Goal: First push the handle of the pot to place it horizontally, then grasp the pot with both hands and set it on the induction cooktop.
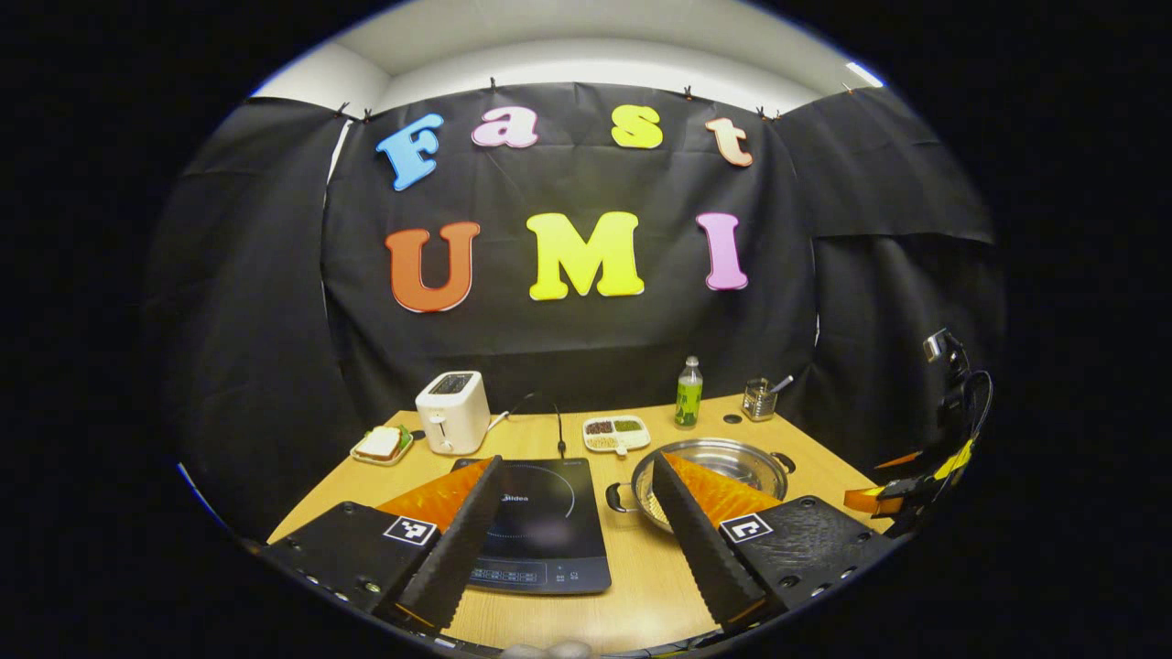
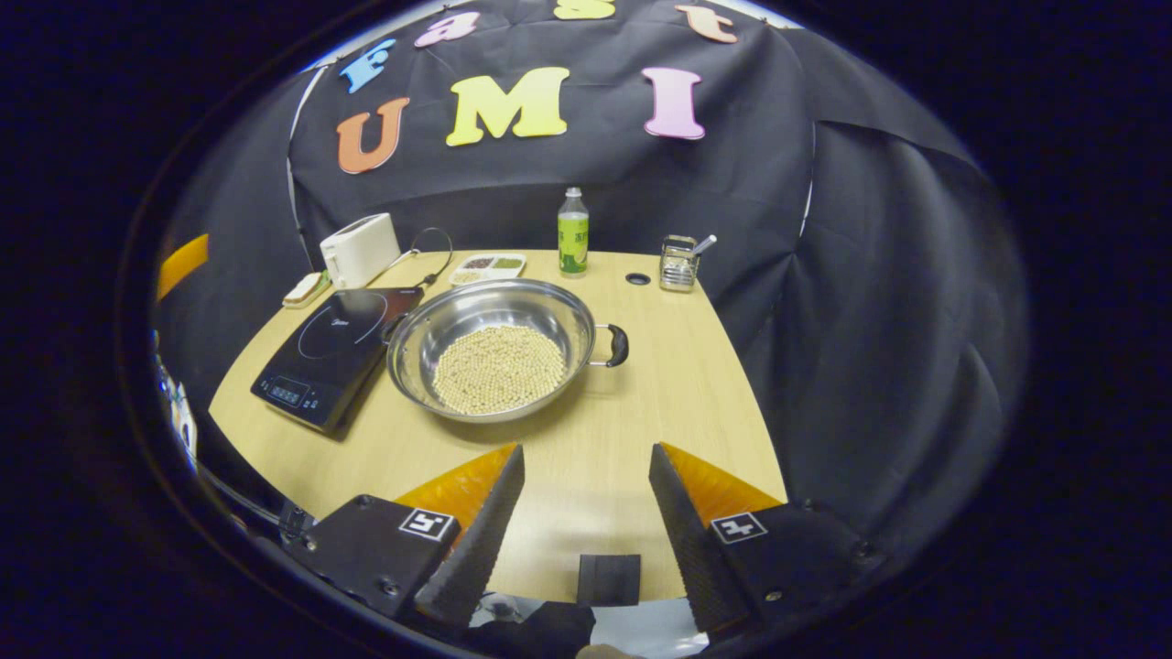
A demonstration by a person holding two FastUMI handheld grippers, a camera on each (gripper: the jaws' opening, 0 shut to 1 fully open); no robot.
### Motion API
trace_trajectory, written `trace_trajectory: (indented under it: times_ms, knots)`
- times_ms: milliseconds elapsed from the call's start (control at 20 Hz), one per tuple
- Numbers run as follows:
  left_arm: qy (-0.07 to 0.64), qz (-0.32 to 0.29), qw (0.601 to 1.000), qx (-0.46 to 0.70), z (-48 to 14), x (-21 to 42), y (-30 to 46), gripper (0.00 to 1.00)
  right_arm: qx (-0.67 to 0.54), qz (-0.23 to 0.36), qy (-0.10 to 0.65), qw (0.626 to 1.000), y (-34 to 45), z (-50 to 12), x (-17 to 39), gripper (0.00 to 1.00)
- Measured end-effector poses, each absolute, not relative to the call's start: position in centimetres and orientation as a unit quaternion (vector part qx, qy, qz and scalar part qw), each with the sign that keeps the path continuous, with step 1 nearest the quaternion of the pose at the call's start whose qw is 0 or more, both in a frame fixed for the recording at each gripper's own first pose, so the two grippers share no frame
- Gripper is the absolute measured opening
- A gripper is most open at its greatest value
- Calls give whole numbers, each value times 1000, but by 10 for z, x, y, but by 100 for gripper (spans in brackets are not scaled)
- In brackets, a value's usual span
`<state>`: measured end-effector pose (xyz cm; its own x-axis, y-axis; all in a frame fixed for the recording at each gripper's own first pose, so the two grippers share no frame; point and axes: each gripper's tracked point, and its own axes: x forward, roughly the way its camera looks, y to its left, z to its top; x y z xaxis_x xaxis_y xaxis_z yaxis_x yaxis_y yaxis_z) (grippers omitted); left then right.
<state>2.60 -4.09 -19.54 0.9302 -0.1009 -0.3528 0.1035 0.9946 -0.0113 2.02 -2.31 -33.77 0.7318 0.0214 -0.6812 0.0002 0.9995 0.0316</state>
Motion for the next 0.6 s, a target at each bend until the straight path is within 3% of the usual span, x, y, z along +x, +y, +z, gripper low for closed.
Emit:
trace_trajectory:
  times_ms: [400, 550, 600]
  knots:
    - [269, -58, 961, -7, -300, 85, -80, 97, 55, 22, 378, 924, -26, -365, 99, 91]
    - [304, -49, 952, -4, -338, 117, -93, 97, 58, 33, 398, 915, -33, -385, 141, 89]
    - [310, -49, 949, -2, -349, 129, -98, 96, 55, 39, 403, 913, -35, -393, 155, 85]
